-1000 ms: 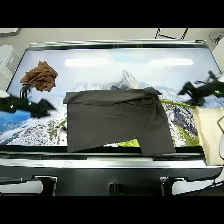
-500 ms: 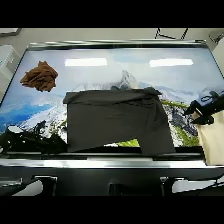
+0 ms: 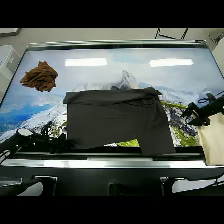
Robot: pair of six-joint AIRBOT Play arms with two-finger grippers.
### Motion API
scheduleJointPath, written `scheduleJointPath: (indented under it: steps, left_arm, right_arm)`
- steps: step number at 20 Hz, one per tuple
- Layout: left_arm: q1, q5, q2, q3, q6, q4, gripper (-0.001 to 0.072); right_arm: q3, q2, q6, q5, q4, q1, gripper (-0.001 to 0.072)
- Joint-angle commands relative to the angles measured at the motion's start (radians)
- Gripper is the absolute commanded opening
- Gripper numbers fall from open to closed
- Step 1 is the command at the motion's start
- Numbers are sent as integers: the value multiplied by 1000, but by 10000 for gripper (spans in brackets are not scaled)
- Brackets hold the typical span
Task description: Fold the clothes and pants, and hang the long-sleeved shirts on hangers.
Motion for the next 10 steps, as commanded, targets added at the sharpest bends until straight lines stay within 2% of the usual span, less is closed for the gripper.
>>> scheduleJointPath:
  steps: [1, 5, 9, 10]
  left_arm:
    - [-10, 31, 21, -2, -11, 3, 22]
    - [-10, 14, 63, -2, -12, 3, 22]
    - [-10, 13, 90, -2, -23, 2, 22]
    - [-10, 13, 97, -2, -23, 2, 22]
  right_arm:
    - [-51, -39, -116, -86, 138, 0, 538]
    - [-51, -109, -191, -112, 250, 16, 534]
    - [-51, -163, -211, -113, 215, 113, 533]
    - [-51, -170, -211, -111, 212, 137, 476]
